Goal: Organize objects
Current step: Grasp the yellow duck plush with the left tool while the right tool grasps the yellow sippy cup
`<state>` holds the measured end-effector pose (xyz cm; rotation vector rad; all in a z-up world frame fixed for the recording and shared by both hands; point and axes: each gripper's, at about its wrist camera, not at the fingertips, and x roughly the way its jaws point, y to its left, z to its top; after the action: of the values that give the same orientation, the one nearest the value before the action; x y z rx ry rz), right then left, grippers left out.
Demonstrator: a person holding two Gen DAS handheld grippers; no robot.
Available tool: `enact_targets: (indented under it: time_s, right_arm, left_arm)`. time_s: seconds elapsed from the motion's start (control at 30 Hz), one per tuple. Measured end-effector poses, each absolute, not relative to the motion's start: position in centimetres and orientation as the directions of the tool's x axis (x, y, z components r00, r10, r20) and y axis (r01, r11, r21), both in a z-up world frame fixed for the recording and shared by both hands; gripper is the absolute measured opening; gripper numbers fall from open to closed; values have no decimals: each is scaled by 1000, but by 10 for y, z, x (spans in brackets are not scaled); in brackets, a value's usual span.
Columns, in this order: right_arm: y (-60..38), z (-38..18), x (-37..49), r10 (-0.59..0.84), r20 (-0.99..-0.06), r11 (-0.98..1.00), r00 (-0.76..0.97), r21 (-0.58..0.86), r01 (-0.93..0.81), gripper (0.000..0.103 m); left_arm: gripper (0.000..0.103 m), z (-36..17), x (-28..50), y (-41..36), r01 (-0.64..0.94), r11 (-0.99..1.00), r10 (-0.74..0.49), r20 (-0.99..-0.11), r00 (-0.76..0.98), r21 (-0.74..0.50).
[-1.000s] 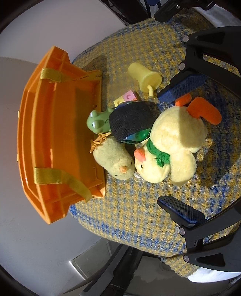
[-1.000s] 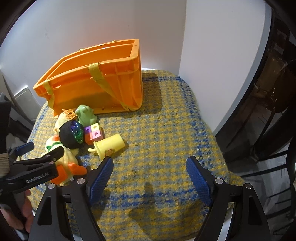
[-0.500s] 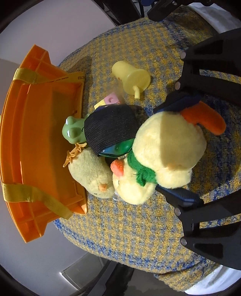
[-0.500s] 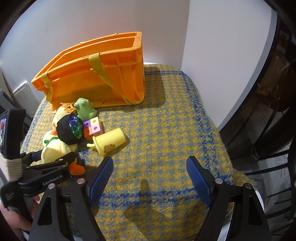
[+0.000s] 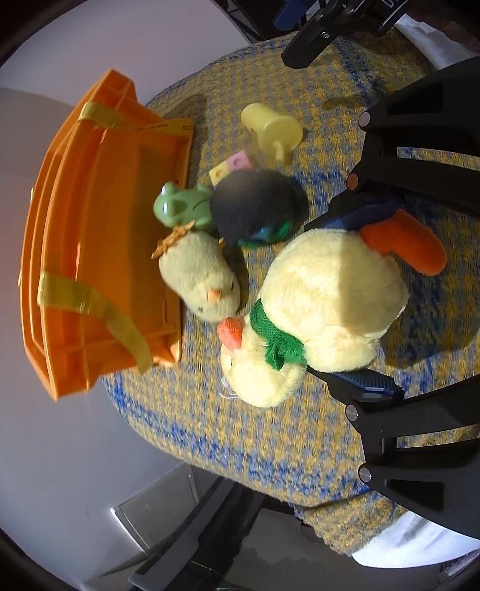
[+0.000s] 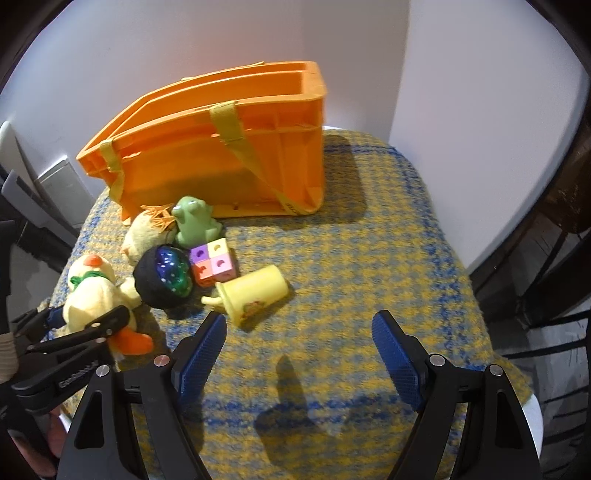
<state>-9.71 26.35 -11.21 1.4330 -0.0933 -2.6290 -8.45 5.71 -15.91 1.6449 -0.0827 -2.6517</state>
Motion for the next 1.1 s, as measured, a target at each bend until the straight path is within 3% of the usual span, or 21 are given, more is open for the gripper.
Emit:
enact_targets:
  time_s: [0.37,0.93,1.0,1.03,1.1]
  right_arm:
    - [235,-124,-118,-166,-834,-982,-525,94,162,81]
    - [231,-167,-152,-193,-879,-979,-437,141,148,81]
    - [231,-168,-152,-208,-878,-976,-432,160,145,77]
    - [231,-168,-152,-221,-876,-974,-429,173,149,67]
    - [229,-167,-151,-219,-876,-974,-430,170,150,64]
  left_arm:
    - [64,-164,-82,25,97,-993,-108,-891,-441,72]
    - [64,-178,-102,24,115,-988,-144,-891,-431,104]
    - [64,-178,-103,23,119,-987,-147,-891,-430,106]
    - [64,-178,-104,23,118,-987,-149,-890,-430,108]
    - [64,-177,-104,24,118,-987,-153,-890,-430,113]
